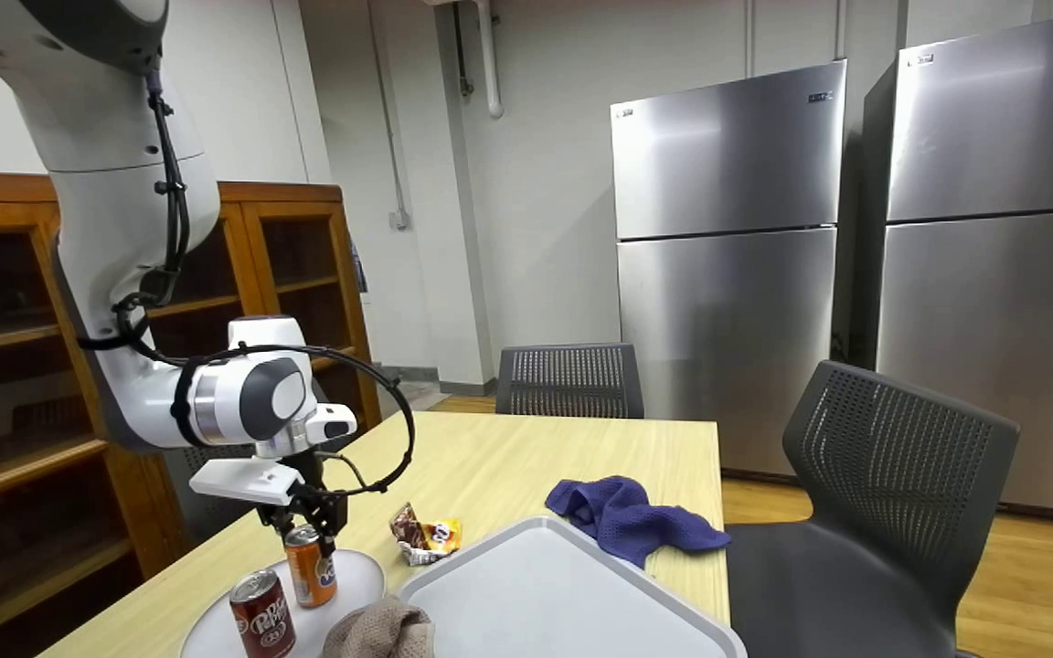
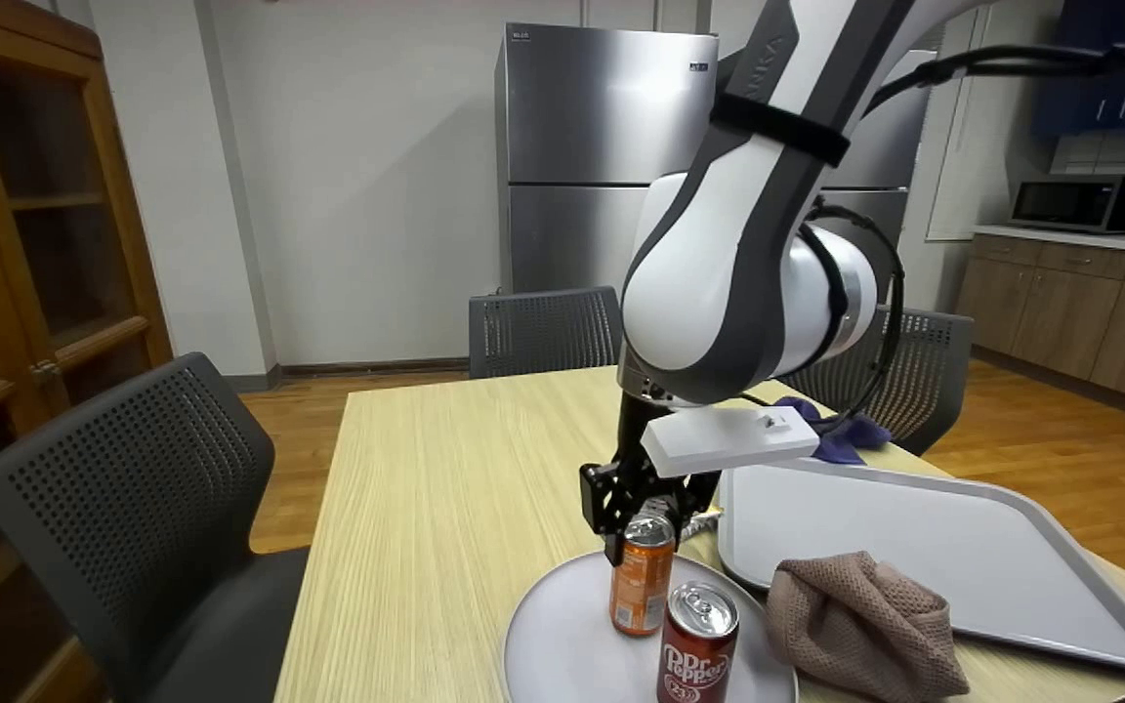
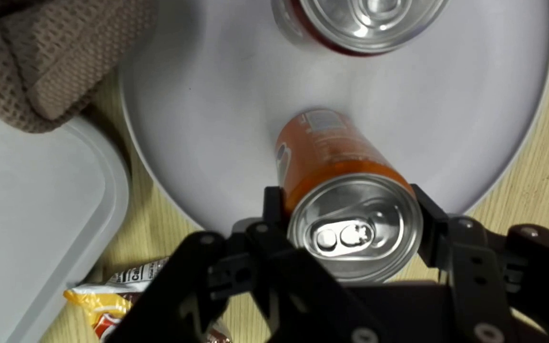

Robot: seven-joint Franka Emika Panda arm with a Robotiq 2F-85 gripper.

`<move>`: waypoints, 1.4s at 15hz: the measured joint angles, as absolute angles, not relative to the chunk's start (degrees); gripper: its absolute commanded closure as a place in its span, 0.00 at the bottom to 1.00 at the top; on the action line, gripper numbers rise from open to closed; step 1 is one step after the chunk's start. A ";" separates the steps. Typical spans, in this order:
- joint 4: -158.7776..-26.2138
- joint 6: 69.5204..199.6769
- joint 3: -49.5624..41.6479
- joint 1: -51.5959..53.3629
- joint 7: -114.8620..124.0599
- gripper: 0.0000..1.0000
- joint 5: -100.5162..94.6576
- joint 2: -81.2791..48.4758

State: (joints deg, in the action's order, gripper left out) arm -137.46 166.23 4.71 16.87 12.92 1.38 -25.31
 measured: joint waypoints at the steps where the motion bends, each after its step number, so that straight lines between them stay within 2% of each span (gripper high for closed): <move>1: -137.56 166.63 4.63 16.87 13.14 0.62 1.44 -24.91; 9: -137.94 166.72 2.01 16.13 16.10 0.62 2.72 -21.44; 21: -137.78 163.86 -11.48 17.99 28.39 0.62 -3.22 -18.62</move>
